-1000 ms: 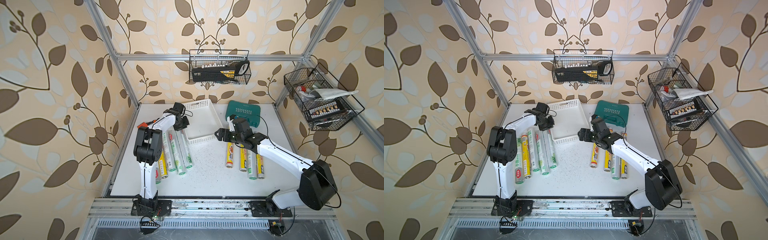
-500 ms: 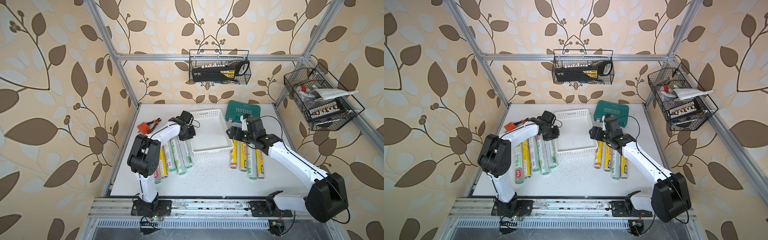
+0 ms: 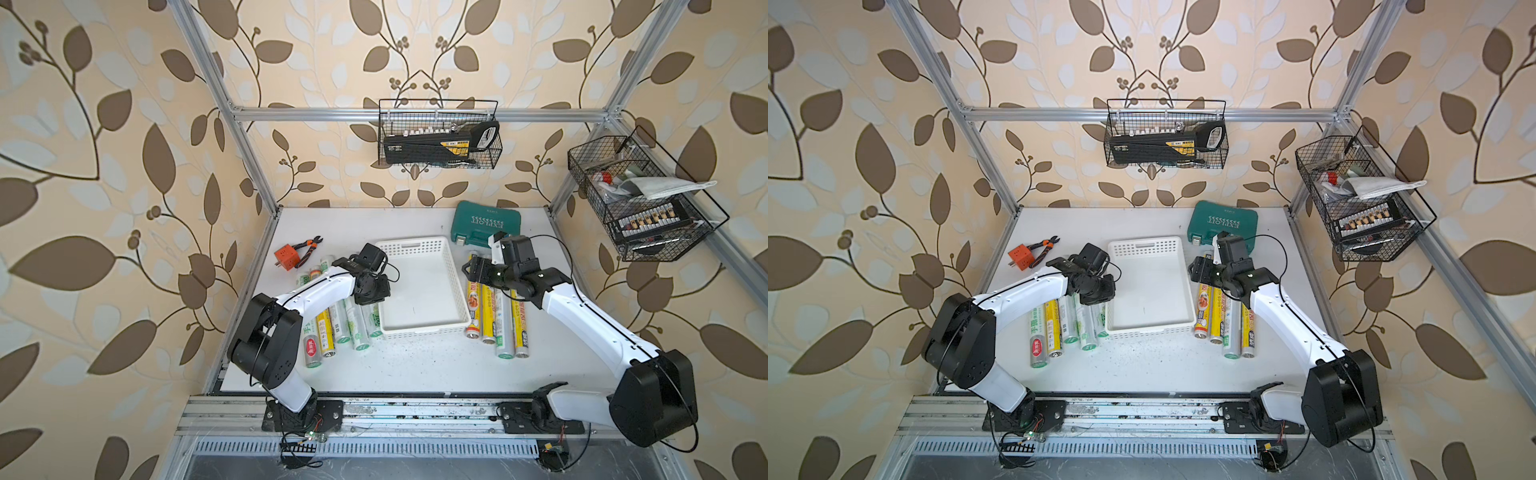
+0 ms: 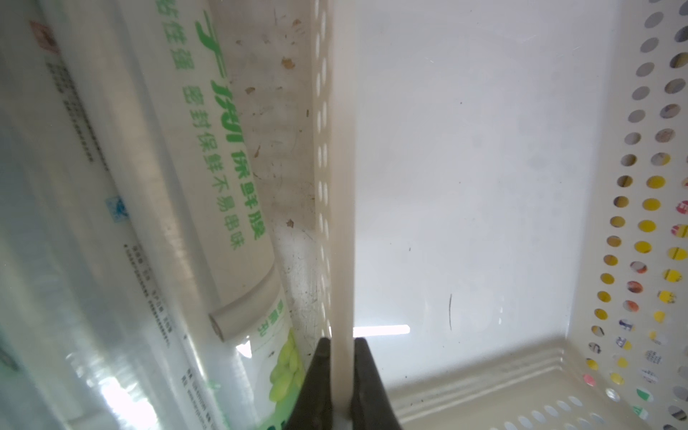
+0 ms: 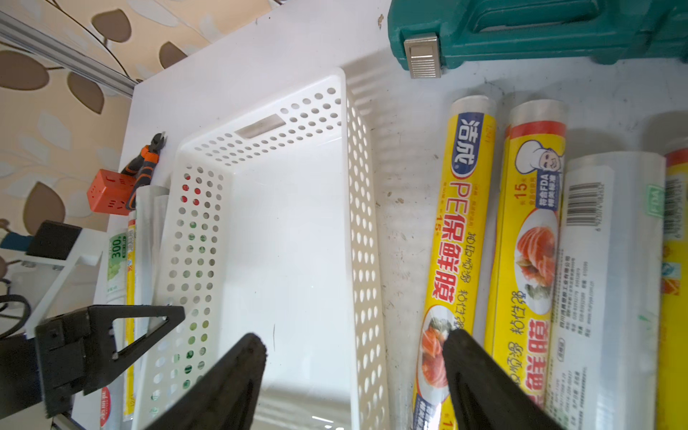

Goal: Put the plastic wrap into the basket
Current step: Move the basket to the center of the board, then pick up the plastic wrap from the center of the board.

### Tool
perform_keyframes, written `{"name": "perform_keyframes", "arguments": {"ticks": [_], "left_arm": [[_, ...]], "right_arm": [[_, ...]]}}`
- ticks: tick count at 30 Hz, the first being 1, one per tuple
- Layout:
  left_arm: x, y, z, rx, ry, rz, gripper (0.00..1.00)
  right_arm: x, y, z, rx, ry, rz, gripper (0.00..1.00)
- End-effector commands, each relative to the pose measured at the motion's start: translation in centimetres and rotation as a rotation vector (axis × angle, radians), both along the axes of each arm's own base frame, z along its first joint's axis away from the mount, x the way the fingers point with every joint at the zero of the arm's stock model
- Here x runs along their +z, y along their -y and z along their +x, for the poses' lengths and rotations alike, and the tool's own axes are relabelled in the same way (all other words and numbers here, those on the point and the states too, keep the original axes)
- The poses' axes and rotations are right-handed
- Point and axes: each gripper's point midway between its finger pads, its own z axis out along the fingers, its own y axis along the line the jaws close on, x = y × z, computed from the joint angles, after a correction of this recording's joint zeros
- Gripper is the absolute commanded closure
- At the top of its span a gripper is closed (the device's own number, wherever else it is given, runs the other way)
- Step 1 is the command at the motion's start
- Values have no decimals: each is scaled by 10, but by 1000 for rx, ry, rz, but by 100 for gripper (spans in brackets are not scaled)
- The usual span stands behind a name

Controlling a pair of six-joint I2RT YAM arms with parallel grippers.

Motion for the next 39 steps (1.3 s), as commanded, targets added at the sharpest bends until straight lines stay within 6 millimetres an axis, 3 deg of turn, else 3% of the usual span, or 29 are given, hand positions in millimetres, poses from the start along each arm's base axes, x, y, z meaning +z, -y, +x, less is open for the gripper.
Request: {"name": "perform_keyframes", "arguments": {"ticks": [1, 11, 15, 25, 26, 32, 39], "left_arm": [[17, 3, -4, -29, 55, -34, 89], [3, 3, -12, -67, 43, -29, 87], [3, 2, -11, -72, 48, -21, 70], [34, -11, -10, -69, 112, 29, 51], [48, -14, -11, -65, 148, 22, 50], [74, -35, -19, -35, 214, 68, 38], [98, -67, -27, 51, 323, 132, 32]], "right_arm": [[-23, 2, -9, 31, -83, -33, 25], [-48, 0, -6, 65, -180, -66, 35], [-59, -4, -5, 79, -211, -61, 38], [-71, -6, 2, 70, -234, -71, 44], [-72, -6, 3, 70, -236, -73, 44], [-78, -10, 7, 64, -248, -104, 44], [-88, -10, 8, 48, -268, -157, 43]]}}
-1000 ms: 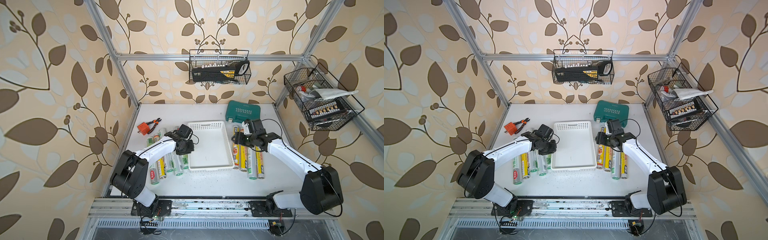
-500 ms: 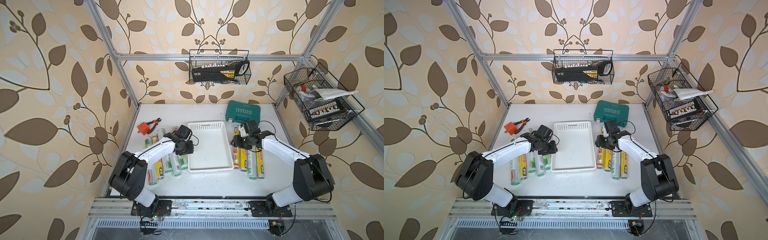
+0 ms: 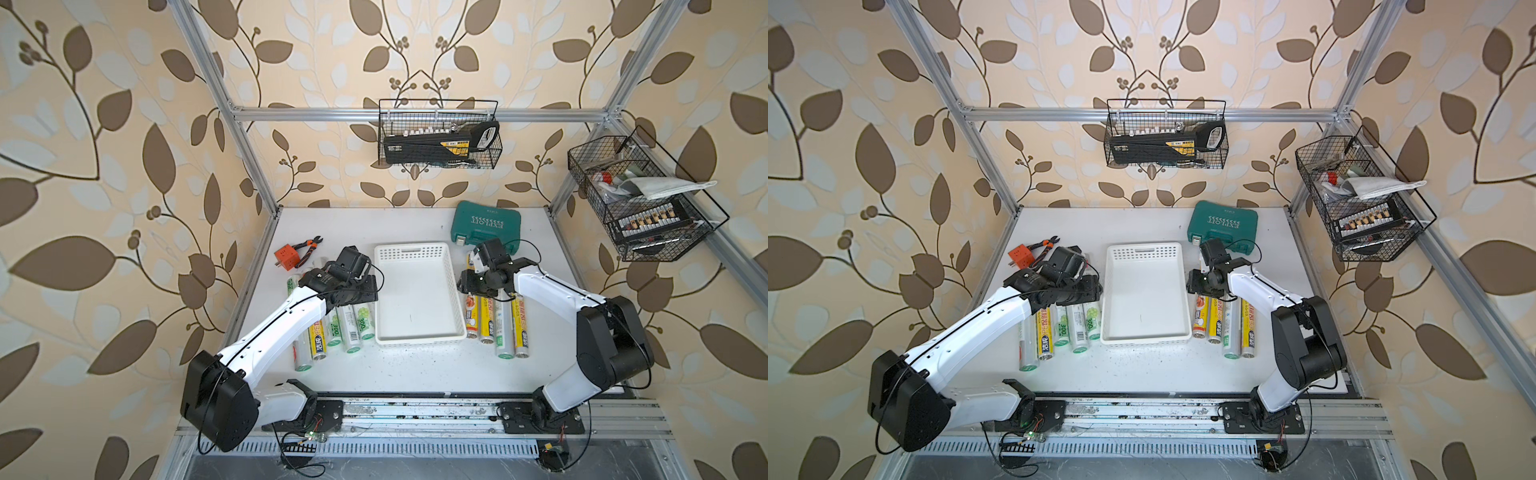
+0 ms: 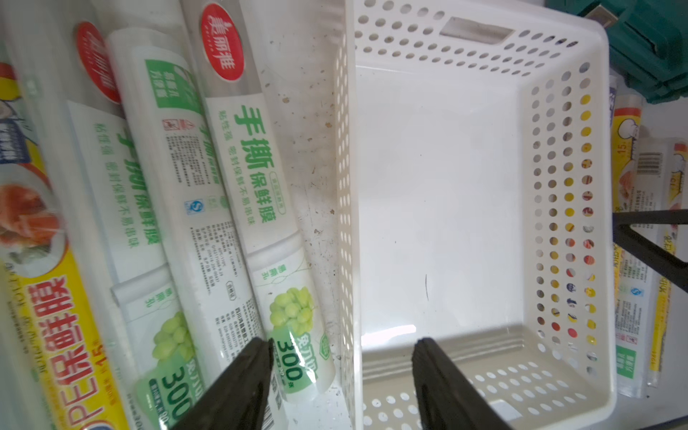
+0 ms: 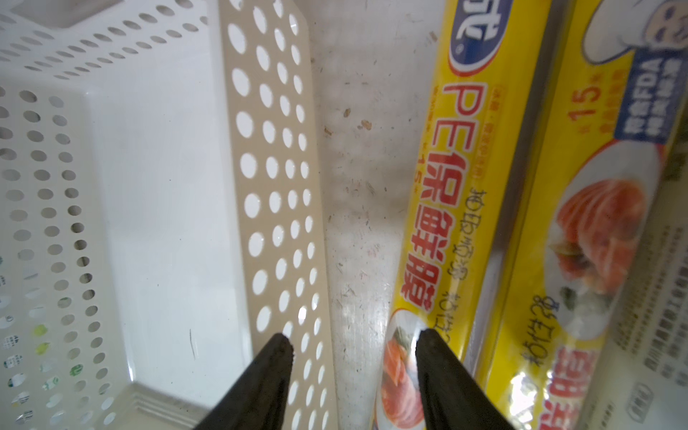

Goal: Put the plastic wrap into the basket
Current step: Pick up the plastic wrap from the center of the board.

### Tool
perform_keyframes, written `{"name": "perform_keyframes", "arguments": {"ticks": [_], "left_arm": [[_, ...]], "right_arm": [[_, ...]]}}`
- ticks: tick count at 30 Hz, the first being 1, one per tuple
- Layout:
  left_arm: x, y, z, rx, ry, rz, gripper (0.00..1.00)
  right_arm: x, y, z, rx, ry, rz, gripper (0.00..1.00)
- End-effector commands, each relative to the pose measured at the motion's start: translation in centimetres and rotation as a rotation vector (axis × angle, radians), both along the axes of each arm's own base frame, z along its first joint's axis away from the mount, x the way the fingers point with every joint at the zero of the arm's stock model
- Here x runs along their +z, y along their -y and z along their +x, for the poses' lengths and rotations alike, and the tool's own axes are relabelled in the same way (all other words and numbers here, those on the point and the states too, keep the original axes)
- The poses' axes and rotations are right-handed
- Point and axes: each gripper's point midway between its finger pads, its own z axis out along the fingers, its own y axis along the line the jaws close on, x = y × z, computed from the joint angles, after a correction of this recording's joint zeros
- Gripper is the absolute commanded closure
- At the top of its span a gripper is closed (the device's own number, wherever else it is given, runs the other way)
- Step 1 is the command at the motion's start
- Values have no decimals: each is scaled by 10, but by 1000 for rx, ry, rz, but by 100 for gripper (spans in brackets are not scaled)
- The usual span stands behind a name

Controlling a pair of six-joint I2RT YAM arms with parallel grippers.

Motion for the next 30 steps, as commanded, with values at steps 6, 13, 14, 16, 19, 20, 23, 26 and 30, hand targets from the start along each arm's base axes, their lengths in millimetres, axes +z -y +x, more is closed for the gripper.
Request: {"name": "perform_keyframes", "arguments": {"ticks": [6, 13, 14, 16, 19, 20, 23, 26, 30], "left_arm": [[19, -44, -12, 118, 119, 101, 26], [16, -60, -22, 154, 134, 129, 22], [15, -60, -23, 157, 133, 128, 22], [13, -61, -24, 161, 131, 123, 22], [12, -62, -25, 163, 129, 123, 22], [12, -61, -25, 162, 129, 122, 22], [12, -61, -24, 163, 129, 122, 22], [13, -61, -24, 162, 131, 119, 22], [12, -61, -24, 162, 131, 120, 22]], "right_arm": [[7, 12, 7, -46, 37, -79, 38], [-4, 10, 9, -37, 23, -81, 38], [-6, 10, 9, -36, 17, -81, 38], [-11, 9, 10, -36, 2, -84, 39], [-16, 8, 10, -32, -9, -80, 40], [-17, 7, 11, -31, -12, -79, 40], [-22, 7, 12, -31, -25, -80, 40], [-27, 9, 13, -34, -38, -80, 41], [-31, 9, 15, -34, -48, -80, 41]]}}
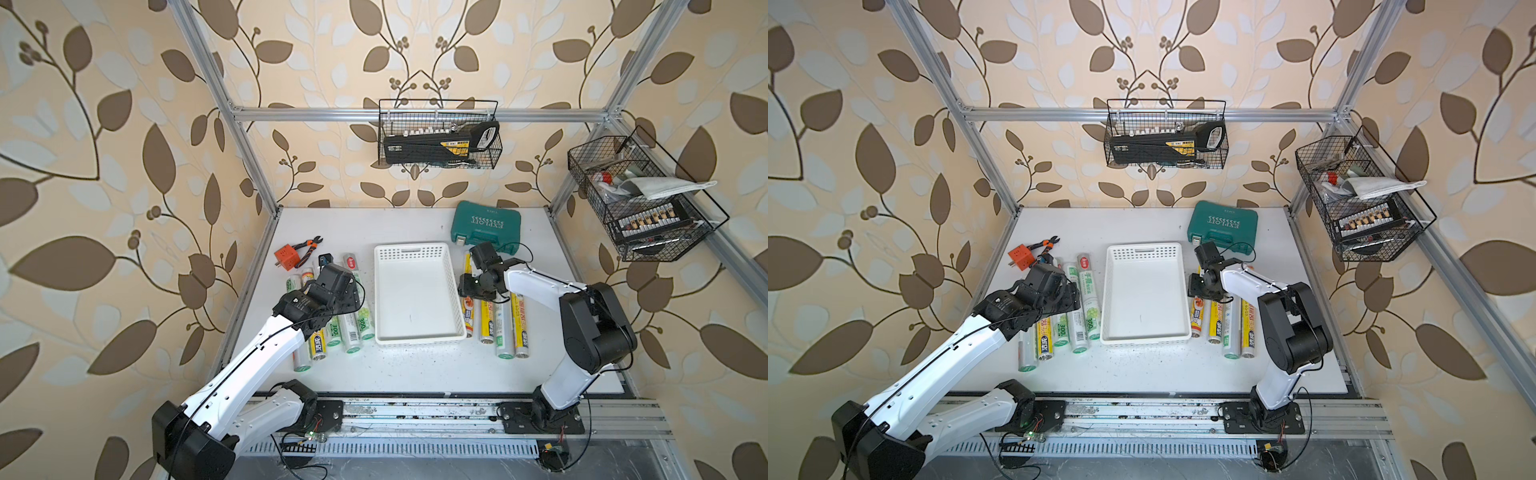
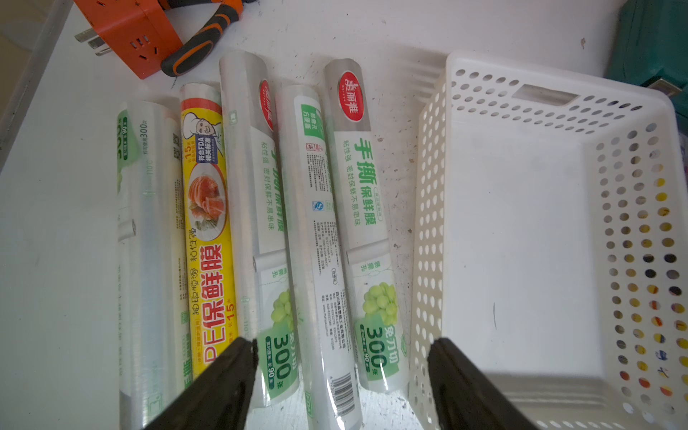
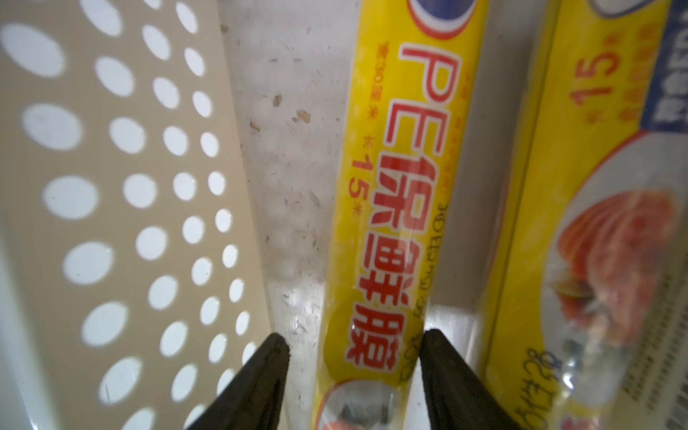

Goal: Put the plastic wrap into the basket
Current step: Pick up the plastic wrap from the center of the board.

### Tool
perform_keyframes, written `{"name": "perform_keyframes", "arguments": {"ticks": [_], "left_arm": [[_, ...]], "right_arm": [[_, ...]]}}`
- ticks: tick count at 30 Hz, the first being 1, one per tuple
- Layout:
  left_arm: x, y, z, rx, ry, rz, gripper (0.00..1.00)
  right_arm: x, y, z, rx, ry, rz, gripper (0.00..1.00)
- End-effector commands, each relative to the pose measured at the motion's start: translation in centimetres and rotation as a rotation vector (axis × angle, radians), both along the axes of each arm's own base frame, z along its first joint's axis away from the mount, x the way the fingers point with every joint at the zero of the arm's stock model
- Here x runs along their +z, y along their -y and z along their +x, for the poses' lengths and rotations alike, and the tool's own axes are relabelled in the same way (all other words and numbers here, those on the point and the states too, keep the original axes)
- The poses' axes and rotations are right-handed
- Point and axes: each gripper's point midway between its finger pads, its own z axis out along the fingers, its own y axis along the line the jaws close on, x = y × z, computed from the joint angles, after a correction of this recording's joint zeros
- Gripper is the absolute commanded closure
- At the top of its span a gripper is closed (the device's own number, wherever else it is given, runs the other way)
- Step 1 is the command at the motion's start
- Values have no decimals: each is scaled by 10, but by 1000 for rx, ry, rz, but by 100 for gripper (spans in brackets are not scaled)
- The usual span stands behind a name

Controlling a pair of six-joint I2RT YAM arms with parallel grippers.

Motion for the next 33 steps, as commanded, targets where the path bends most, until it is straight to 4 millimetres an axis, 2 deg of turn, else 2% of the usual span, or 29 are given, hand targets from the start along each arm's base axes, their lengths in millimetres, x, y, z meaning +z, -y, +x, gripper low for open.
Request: {"name": "perform_keyframes", "arguments": {"ticks": [1, 11, 14, 16, 19, 23, 33], "left_arm": [[3, -4, -1, 20, 15, 0, 22], [2, -3, -1, 19, 11, -6, 22], [5, -2, -1, 17, 16, -12, 22], [8, -2, -1, 16, 22, -15, 22], [11, -2, -1, 11, 27, -16, 22], [15, -3, -2, 12, 27, -15, 21], [27, -12, -10, 35, 45, -14, 20]], "right_arm": [[3, -4, 11, 4, 9, 14, 41], [-6, -2, 17, 3, -13, -2, 44], [-7, -1, 19, 1, -16, -8, 47], [-6, 0, 20, 0, -17, -10, 53], [-3, 2, 19, -2, -16, -24, 55], [8, 5, 18, -2, -11, -39, 62], [59, 16, 6, -8, 49, -64, 66]]}}
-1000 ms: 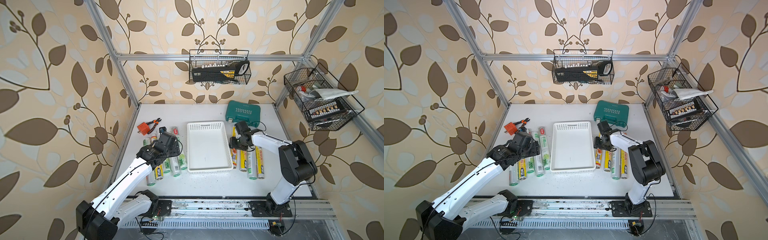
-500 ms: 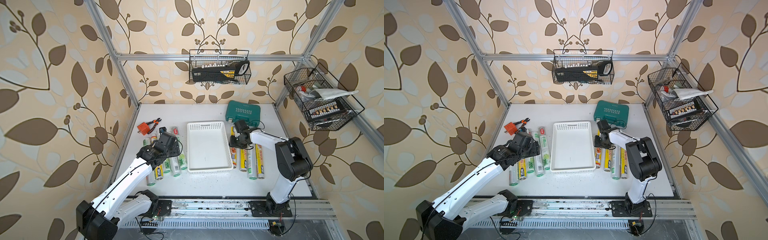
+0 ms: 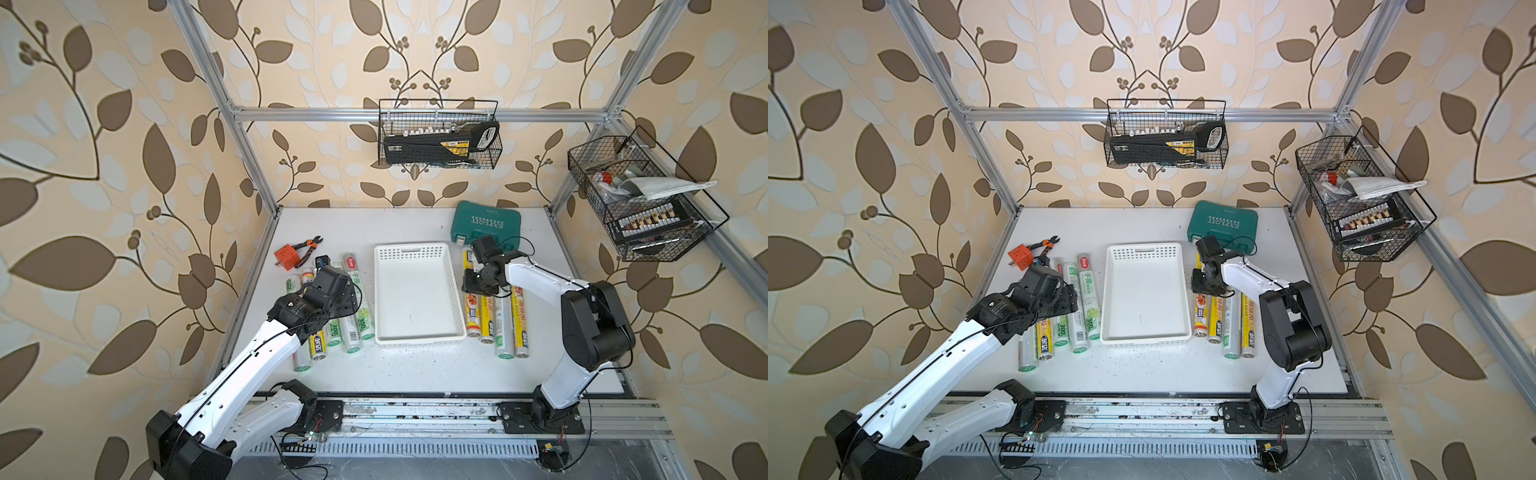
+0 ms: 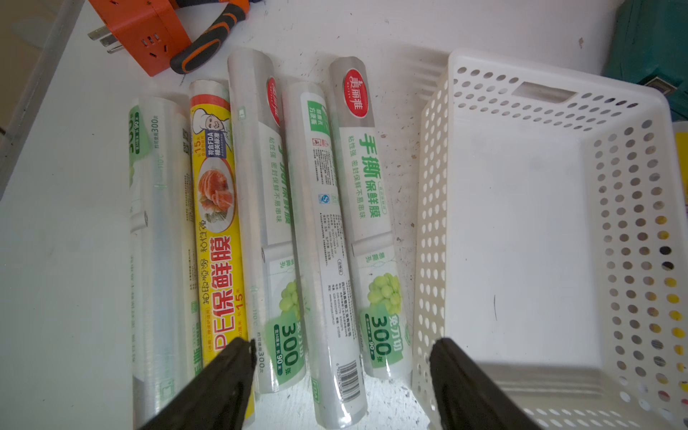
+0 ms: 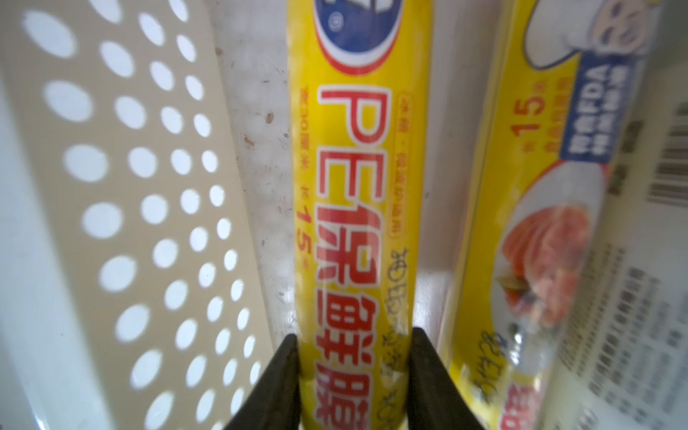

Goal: Put the plastic wrap into the basket
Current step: Pick up the plastic wrap from the center of the board.

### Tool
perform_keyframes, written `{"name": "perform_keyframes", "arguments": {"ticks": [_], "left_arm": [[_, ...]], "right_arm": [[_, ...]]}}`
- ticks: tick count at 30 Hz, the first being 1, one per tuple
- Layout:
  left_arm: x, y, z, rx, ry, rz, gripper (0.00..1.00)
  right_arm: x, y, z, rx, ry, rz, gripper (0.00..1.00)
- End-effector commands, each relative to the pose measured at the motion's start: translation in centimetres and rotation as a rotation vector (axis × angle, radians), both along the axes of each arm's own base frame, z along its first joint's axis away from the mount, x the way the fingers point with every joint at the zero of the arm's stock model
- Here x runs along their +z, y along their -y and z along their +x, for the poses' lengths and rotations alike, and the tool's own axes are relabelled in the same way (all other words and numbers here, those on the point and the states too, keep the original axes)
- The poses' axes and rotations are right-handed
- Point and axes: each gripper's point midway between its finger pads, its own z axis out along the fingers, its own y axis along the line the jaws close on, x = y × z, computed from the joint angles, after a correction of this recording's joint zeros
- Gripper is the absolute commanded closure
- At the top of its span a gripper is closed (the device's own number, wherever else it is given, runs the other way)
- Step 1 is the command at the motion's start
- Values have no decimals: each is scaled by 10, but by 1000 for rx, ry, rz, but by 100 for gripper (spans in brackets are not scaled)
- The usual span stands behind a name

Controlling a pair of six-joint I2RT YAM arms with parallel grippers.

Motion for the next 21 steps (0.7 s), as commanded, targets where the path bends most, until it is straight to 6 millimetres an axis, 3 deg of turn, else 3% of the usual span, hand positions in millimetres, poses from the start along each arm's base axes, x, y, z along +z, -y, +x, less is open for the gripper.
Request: {"name": "perform_keyframes", "arguments": {"ticks": [1, 4, 7, 14, 21], "left_arm": [[21, -7, 0, 45, 39, -7, 19], [25, -11, -3, 61, 40, -5, 16], [28, -13, -5, 59, 51, -8, 12], [38, -20, -13, 50, 72, 6, 1], [44, -26, -21, 47, 90, 3, 1]], "right_arm": [[36, 10, 0, -1, 54, -49, 66], [54, 10, -5, 8, 63, -81, 66], [71, -4, -10, 31, 92, -22, 66], [114, -59, -19, 112, 176, 182, 66], [125, -102, -26, 158, 194, 233, 66]]}}
